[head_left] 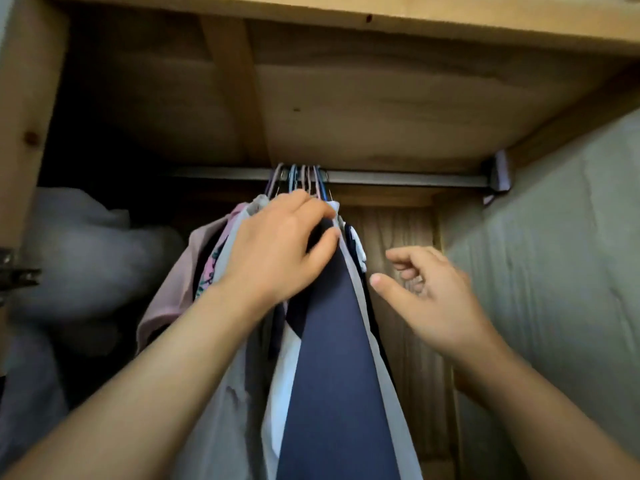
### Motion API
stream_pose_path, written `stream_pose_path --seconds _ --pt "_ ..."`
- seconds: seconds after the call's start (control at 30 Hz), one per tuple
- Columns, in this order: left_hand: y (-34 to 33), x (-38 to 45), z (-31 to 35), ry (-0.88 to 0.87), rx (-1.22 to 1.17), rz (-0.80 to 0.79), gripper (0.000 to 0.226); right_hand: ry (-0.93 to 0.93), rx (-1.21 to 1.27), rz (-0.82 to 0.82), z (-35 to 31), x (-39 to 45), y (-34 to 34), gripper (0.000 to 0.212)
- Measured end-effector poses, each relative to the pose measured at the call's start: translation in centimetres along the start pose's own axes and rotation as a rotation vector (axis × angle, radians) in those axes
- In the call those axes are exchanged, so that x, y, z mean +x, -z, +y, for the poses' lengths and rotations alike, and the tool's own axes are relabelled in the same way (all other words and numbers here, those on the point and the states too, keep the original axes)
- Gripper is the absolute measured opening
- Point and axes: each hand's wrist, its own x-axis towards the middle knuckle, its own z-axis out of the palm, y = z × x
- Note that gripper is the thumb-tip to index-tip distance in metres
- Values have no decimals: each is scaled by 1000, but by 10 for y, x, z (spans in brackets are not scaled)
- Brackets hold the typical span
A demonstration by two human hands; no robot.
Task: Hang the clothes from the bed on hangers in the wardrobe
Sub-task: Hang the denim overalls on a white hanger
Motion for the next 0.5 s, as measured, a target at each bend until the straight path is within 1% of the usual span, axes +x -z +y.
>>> stream_pose_path --seconds 0.07,0.17,0.23,0.27,0.33,0.4,0.5 --pt "-12 21 -12 -50 -22 7 43 17 25 43 3 31 -9 33" --pt "-34 31 -25 -214 -83 -83 44 48 9 58 10 64 -21 29" --pt "-48 27 -31 -248 -154 -141 42 49 17 61 14 76 -27 28" --pt "-54 23 -35 -243 -205 -140 39 47 23 57 17 80 -31 29" --pt "-61 18 -42 -231 -292 -80 29 43 22 33 23 86 -40 29" --pt "-65 13 -48 -252 -328 -8 22 33 26 -3 29 89 -50 30" --pt "-74 7 -55 -297 -355 46 18 -42 135 -65 37 94 -63 33"
